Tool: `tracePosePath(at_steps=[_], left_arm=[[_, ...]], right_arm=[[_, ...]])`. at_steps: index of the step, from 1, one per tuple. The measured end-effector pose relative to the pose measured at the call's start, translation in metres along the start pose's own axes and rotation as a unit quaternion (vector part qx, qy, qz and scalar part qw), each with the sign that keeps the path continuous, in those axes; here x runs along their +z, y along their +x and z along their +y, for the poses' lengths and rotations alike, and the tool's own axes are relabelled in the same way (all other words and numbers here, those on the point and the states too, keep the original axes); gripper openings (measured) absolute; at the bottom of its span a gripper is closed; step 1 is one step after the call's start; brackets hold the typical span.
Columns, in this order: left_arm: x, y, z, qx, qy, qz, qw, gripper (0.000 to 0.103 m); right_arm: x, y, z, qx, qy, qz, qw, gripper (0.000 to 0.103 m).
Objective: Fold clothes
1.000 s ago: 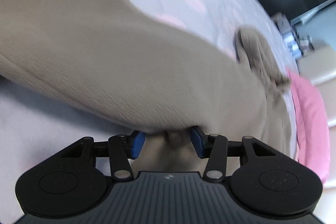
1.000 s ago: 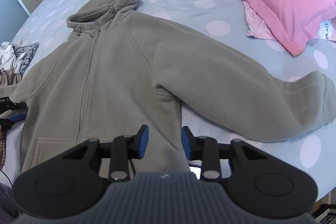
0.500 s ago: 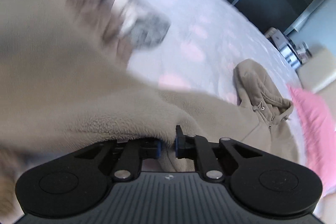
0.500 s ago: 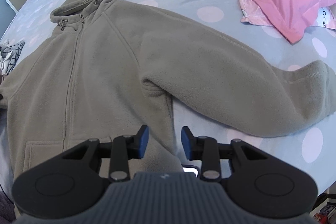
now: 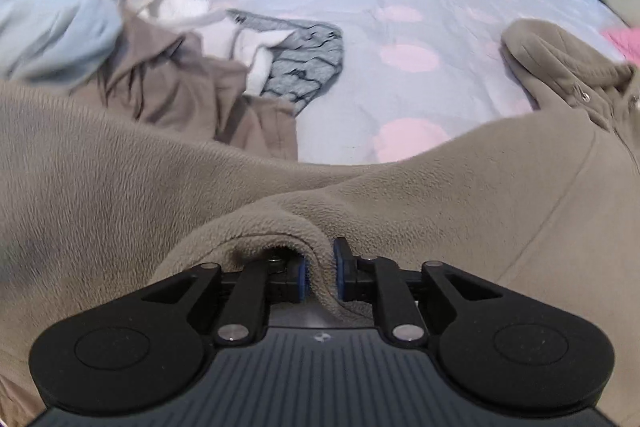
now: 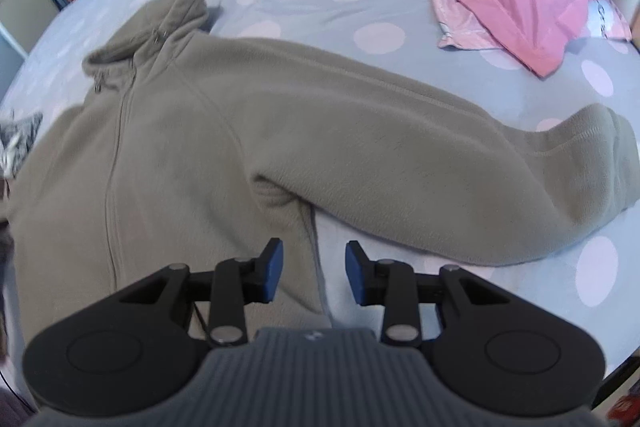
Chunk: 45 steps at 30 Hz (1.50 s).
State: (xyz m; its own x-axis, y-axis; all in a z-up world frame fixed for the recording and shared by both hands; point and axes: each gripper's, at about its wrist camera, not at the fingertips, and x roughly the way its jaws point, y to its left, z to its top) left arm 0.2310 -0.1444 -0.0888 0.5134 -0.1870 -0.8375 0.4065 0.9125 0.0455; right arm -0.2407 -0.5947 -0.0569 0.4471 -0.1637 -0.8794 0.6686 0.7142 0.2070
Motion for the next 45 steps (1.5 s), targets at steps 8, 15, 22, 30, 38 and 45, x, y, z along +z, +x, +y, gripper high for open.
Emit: tracePosePath(at_steps=[8,15,22,30,38,45], left_arm=[[-0.011,-0.033,-0.003,-0.053,-0.038,0.022,0.9976,0.045],[-0.019,-0.045,-0.034,-0.089,-0.004,0.001,0.9960,0.044],[-0.024,-0.019,-0.053,-0.078,0.017,0.026,0.9964,0.043],[-0.034,0.020,-0.051,-0.077,-0.006,0.079,0.9939,0.040],[-0.032,0.023,-0.051,-0.070,0.005,0.087,0.9937,0.043],[-0.035,0.014,-0.052,-0.073,0.027,0.064,0.9949,0.045]], right_arm=[[0.017,0.014,-0.042,0.004,0.124,-0.015,0.992,0.044],[-0.002,0.054,-0.068,0.072,0.273,0.031,0.959,0.049],[-0.018,0.079,-0.085,0.053,0.382,-0.023,0.922,0.060],[0.023,0.065,-0.091,-0.032,0.297,-0.127,0.946,0.009],[0.075,0.068,-0.098,-0.072,0.234,-0.229,0.942,0.006],[0.065,0.078,-0.103,-0.068,0.173,-0.177,0.967,0.021]])
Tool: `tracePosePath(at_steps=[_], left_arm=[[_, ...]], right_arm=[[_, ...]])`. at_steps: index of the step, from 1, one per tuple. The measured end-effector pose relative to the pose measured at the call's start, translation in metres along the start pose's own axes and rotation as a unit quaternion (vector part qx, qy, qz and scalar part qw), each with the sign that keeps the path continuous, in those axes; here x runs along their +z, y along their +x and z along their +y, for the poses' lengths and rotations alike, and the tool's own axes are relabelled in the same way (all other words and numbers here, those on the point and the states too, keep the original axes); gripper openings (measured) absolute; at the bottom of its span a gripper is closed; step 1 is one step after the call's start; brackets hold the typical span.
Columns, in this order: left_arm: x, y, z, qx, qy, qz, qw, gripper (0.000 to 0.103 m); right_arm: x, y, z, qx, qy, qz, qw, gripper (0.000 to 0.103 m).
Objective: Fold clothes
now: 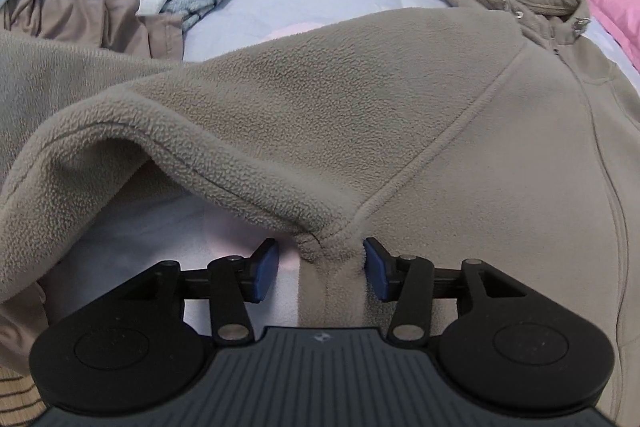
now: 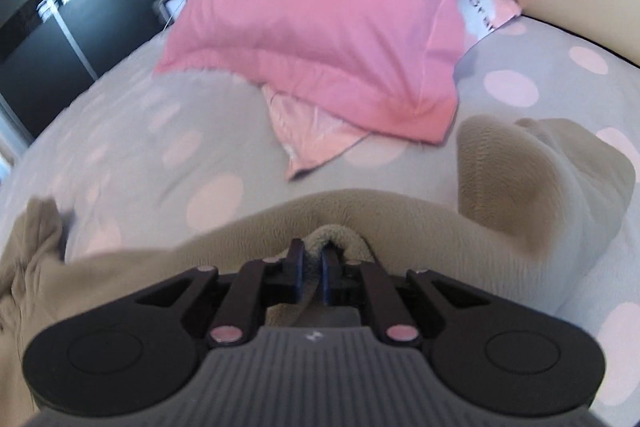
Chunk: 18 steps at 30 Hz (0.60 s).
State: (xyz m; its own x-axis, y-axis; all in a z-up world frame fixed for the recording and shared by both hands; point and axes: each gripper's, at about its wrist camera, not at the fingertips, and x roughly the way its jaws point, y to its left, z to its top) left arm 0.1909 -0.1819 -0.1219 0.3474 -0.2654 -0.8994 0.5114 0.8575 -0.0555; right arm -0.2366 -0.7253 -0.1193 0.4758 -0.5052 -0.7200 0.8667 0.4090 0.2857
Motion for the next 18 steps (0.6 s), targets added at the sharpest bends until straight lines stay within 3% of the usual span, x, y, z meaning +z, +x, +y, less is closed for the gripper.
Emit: tracePosePath(at_steps=[1,3,7,13,18], left_arm=[[-0.003,-0.004,0.002,-0.002,0.002,0.001,1.0000,0.046],[-0.009,-0.011,0.005,-0.007,0.003,0.010,0.9999,0.046],[-0.022,-0.027,0.013,-0.019,-0.007,0.036,0.9991,0.047],[-0.058,-0.053,0.024,-0.056,-0.003,0.108,0.9925,0.053],[-0.092,-0.072,0.031,-0.082,-0.007,0.162,0.9833,0.054]], right_arm=[[-0.002,-0.004,0.001,0.011,-0.009,0.006,1.000,0.034],[-0.008,-0.013,0.004,0.032,-0.030,0.018,0.999,0.045],[-0.029,-0.033,0.011,0.058,-0.080,0.075,0.992,0.045],[-0.064,-0.044,0.010,0.068,-0.091,0.197,0.974,0.051],[-0.089,-0.064,0.016,0.074,-0.140,0.247,0.956,0.054]])
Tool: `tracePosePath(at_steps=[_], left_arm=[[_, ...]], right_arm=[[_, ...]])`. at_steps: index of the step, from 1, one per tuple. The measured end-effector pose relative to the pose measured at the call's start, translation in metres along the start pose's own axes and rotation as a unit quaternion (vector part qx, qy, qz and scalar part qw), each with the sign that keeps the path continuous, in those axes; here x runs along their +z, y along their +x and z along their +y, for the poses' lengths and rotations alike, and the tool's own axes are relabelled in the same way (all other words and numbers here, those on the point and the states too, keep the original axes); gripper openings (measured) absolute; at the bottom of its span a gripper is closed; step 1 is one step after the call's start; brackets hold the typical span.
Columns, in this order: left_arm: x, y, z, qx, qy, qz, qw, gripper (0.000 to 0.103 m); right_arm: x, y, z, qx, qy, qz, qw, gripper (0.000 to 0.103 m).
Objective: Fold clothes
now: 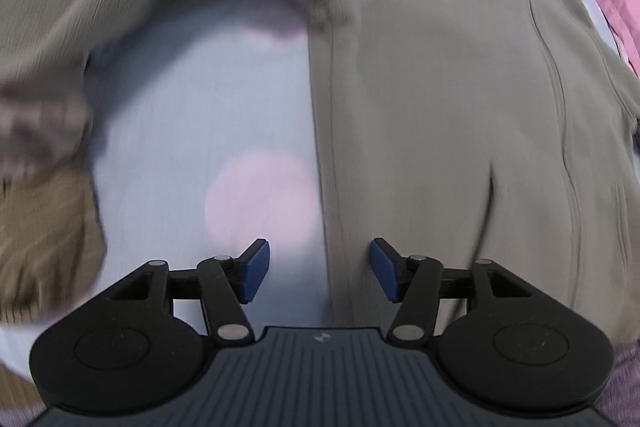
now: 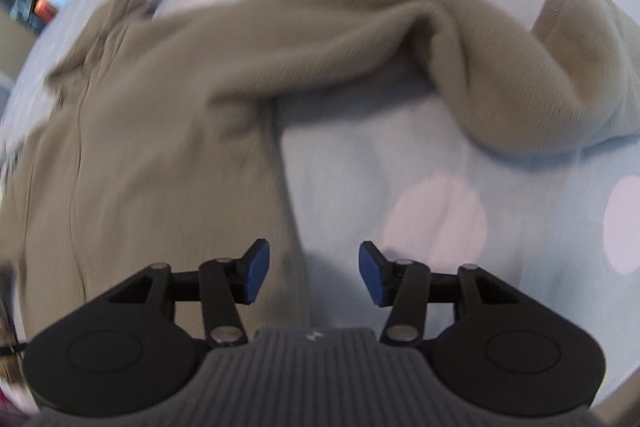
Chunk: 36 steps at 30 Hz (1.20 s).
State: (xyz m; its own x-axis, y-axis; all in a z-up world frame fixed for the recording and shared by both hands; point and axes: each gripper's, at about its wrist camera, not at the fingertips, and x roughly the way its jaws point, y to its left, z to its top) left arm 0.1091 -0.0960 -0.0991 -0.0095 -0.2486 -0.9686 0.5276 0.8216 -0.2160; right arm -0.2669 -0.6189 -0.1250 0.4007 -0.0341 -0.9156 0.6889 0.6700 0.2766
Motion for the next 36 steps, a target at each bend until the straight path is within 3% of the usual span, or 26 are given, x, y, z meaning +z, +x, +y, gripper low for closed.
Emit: tracePosePath(at_steps=[5,7,10,14,17,18,22,28,31,36], left_arm=[[-0.032,0.002,-0.008,-0.048,0.013,0.054,0.9973,0.054],[-0.044,0.008,-0.015,-0.041,0.029,0.082,0.9954,0.054],[-0.056,0.022,-0.022,-0.031,0.051,0.119,0.9911,0.054],[-0.060,0.031,-0.029,-0.030,0.063,0.128,0.9893,0.052],[-0.059,0.027,-0.031,-0.048,0.063,0.122,0.9894,0.025],[-0.059,0.025,-0.031,-0.055,0.062,0.120,0.9894,0.018],[-0.057,0.009,-0.031,-0.076,0.061,0.113,0.9888,0.010],[-0.049,-0.043,-0.034,-0.111,0.074,0.103,0.9856,0.008],[-0.048,-0.059,-0.035,-0.100,0.102,0.101,0.9845,0.008],[-0.045,-0.024,-0.033,-0.077,0.095,0.133,0.9835,0.008]], right_arm=[[-0.030,-0.027,0.005,0.023,-0.025,0.045,0.998,0.057],[-0.043,-0.038,0.004,0.027,-0.028,0.056,0.998,0.067],[-0.056,-0.041,-0.003,0.022,-0.015,0.080,0.996,0.067],[-0.070,-0.021,-0.006,0.011,-0.019,0.142,0.990,0.066],[-0.081,-0.010,0.001,0.004,-0.045,0.178,0.983,0.058],[-0.082,-0.010,0.003,0.006,-0.053,0.181,0.982,0.041],[-0.080,-0.019,0.020,0.010,-0.091,0.172,0.981,0.014],[-0.073,-0.064,0.050,0.019,-0.158,0.174,0.972,0.011],[-0.073,-0.082,0.062,0.017,-0.180,0.182,0.966,0.011],[-0.082,-0.053,0.062,-0.018,-0.178,0.207,0.962,0.011]])
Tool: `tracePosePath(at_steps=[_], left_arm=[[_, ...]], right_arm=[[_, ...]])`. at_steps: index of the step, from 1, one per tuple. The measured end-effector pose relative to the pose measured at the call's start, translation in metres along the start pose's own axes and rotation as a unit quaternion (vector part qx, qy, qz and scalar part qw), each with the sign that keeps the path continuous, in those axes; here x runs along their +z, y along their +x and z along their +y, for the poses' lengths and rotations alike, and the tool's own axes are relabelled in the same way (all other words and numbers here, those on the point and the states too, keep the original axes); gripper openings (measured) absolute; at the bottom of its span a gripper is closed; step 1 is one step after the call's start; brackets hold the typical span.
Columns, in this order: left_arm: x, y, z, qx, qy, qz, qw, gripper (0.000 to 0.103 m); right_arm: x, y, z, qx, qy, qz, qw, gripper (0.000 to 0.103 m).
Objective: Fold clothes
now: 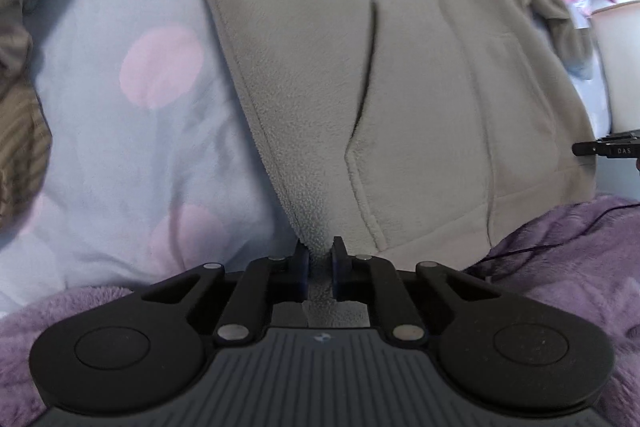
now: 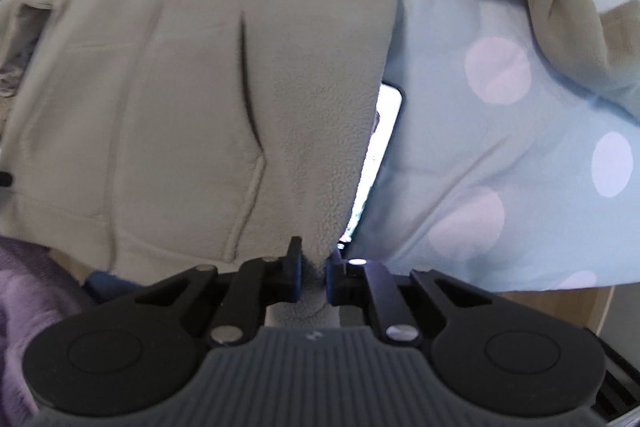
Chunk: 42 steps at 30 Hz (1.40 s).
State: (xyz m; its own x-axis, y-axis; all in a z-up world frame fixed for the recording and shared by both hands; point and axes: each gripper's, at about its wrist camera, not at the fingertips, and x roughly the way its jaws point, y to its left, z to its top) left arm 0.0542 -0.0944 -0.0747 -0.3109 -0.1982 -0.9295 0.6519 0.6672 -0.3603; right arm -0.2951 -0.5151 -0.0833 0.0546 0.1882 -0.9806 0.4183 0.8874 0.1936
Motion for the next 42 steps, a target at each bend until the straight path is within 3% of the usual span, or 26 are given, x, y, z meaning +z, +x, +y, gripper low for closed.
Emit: tracePosePath(at_steps=[5,9,12,16,20,24,27,31,35,39,42], left_arm=[[0.009,0.042,0.002,0.032,-0.021,0.030,0.9988,0.013],[0.009,0.032,0.001,0.032,-0.023,0.023,0.9989,0.025],[0.011,0.015,0.001,0.030,-0.027,0.000,0.9992,0.041],[0.019,-0.013,-0.001,0.018,-0.024,-0.035,0.9989,0.043],[0.043,-0.043,-0.001,0.032,-0.014,-0.099,0.9944,0.043],[0.072,-0.066,0.013,0.042,-0.043,-0.161,0.9852,0.043],[0.088,-0.072,0.021,0.046,-0.064,-0.186,0.9793,0.043],[0.107,-0.071,0.032,0.051,-0.085,-0.201,0.9745,0.043],[0.117,-0.060,0.033,0.062,-0.092,-0.197,0.9742,0.043],[0.117,-0.055,0.035,0.066,-0.102,-0.188,0.9747,0.043],[0.118,-0.051,0.032,0.076,-0.106,-0.180,0.9749,0.043]], right_arm=[[0.000,0.034,-0.011,-0.009,0.028,0.018,0.999,0.014],[-0.006,0.027,-0.023,-0.014,0.050,0.010,0.999,0.038],[-0.007,0.008,-0.034,-0.009,0.066,-0.018,0.998,0.040],[-0.003,-0.020,-0.057,-0.002,0.099,-0.061,0.993,0.041],[0.010,-0.049,-0.091,-0.020,0.142,-0.118,0.983,0.041],[0.028,-0.082,-0.133,-0.059,0.186,-0.196,0.961,0.041],[0.037,-0.102,-0.174,-0.091,0.235,-0.248,0.935,0.041],[0.040,-0.117,-0.234,-0.116,0.306,-0.304,0.895,0.042],[0.043,-0.111,-0.278,-0.139,0.358,-0.328,0.863,0.042],[0.046,-0.084,-0.302,-0.140,0.381,-0.333,0.851,0.045],[0.047,-0.064,-0.321,-0.153,0.377,-0.336,0.850,0.070]])
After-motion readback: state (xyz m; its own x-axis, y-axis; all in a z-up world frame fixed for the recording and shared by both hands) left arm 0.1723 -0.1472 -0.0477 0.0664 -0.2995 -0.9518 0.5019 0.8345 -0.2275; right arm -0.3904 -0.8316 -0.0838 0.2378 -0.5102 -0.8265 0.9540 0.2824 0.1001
